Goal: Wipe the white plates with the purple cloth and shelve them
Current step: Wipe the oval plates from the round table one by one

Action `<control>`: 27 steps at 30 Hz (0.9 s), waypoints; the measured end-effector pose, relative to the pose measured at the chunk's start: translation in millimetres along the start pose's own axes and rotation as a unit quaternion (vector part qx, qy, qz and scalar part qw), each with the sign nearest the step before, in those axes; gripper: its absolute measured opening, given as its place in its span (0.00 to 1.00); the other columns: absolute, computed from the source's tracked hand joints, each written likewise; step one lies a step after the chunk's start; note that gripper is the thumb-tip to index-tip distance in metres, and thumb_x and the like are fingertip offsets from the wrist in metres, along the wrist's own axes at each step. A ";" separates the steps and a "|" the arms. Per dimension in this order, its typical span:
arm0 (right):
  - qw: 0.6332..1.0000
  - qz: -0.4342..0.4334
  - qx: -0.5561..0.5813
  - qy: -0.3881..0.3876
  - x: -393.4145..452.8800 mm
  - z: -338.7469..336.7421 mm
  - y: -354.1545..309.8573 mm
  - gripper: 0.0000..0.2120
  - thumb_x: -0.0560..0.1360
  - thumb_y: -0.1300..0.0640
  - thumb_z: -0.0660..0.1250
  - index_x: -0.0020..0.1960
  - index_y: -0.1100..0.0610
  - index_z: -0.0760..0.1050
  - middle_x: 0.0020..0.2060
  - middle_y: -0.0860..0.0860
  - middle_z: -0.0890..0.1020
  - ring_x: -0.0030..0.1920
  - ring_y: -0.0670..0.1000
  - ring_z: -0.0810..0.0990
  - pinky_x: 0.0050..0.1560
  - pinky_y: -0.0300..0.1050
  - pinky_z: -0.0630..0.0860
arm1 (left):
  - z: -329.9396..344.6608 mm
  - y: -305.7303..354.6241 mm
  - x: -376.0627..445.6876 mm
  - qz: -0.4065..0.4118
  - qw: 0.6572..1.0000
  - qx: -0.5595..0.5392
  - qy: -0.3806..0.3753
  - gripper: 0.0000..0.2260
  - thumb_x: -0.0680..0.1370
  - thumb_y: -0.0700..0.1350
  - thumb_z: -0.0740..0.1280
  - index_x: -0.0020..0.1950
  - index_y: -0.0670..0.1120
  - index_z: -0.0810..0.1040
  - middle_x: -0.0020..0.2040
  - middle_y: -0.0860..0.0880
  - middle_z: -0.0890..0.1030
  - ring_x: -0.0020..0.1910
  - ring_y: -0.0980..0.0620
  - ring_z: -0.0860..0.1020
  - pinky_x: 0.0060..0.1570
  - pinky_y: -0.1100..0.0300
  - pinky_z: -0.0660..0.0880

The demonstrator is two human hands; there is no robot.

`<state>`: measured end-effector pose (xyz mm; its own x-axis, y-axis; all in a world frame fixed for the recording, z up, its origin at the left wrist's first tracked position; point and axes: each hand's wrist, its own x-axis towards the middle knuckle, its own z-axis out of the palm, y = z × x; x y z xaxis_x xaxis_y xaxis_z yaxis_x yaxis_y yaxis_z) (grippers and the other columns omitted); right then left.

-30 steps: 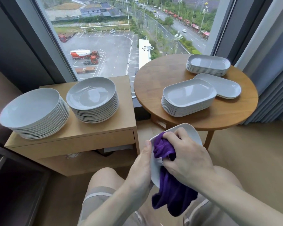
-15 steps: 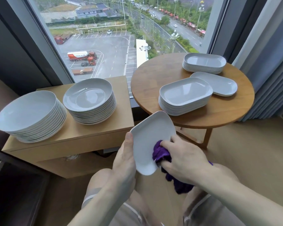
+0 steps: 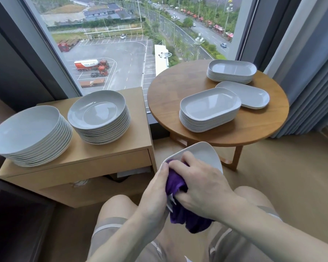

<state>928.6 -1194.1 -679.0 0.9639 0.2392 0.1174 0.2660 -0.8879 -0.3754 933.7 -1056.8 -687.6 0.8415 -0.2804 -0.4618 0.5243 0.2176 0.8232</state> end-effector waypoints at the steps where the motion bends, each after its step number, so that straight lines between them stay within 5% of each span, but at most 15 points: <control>1: 1.000 0.023 -0.001 0.003 3.3 -2.1 5.8 0.20 0.72 0.41 0.61 0.62 0.44 0.72 0.52 0.45 0.71 0.46 0.52 0.77 0.40 0.47 0.73 | 0.7 -0.4 -0.3 0.009 1.000 0.005 0.000 0.20 0.83 0.58 0.58 0.66 0.50 0.81 0.58 0.43 0.86 0.58 0.47 0.85 0.54 0.54 0.80; 4: 0.994 0.111 0.001 0.002 11.8 -7.5 27.6 0.18 0.74 0.42 0.65 0.62 0.44 0.72 0.55 0.46 0.70 0.52 0.54 0.77 0.44 0.46 0.68 | -1.3 -2.4 -0.5 0.017 1.000 0.007 -0.011 0.23 0.79 0.60 0.59 0.69 0.50 0.79 0.60 0.43 0.85 0.60 0.44 0.84 0.60 0.47 0.80; 10: 0.976 0.206 -0.056 -0.041 18.9 -14.1 51.4 0.15 0.78 0.41 0.60 0.59 0.49 0.70 0.49 0.50 0.67 0.47 0.58 0.75 0.44 0.48 0.68 | -7.0 5.2 -1.9 0.034 0.999 -0.016 -0.003 0.24 0.75 0.61 0.62 0.65 0.52 0.80 0.57 0.47 0.87 0.54 0.45 0.86 0.53 0.49 0.81; 18: 0.984 0.095 -0.062 -0.138 -3.4 -2.3 7.2 0.14 0.79 0.43 0.61 0.58 0.52 0.69 0.49 0.51 0.67 0.43 0.56 0.70 0.42 0.48 0.69 | -13.8 12.4 -2.1 0.051 0.997 -0.033 0.045 0.22 0.77 0.58 0.62 0.68 0.51 0.78 0.57 0.44 0.87 0.55 0.44 0.86 0.55 0.46 0.80; 24: 0.996 0.025 -0.005 -0.083 -10.3 -1.1 -7.2 0.15 0.78 0.41 0.62 0.55 0.52 0.69 0.46 0.49 0.66 0.40 0.55 0.70 0.40 0.49 0.70 | -7.9 6.9 -6.3 0.017 0.999 -0.021 0.047 0.23 0.79 0.59 0.62 0.70 0.49 0.78 0.61 0.42 0.85 0.62 0.42 0.83 0.69 0.42 0.73; 27: 0.998 0.033 0.009 -0.043 -2.8 -8.7 -0.9 0.15 0.77 0.41 0.62 0.54 0.51 0.69 0.46 0.49 0.66 0.41 0.54 0.71 0.40 0.49 0.71 | -1.0 5.5 -3.5 0.010 0.999 -0.020 0.047 0.24 0.78 0.59 0.62 0.70 0.48 0.78 0.61 0.43 0.85 0.61 0.45 0.84 0.66 0.44 0.74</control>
<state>925.5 -1197.4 -671.0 0.9768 0.2139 0.0123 0.2011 -0.8956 -0.3967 933.8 -1053.6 -681.7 0.8594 -0.1866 -0.4760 0.5104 0.2592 0.8199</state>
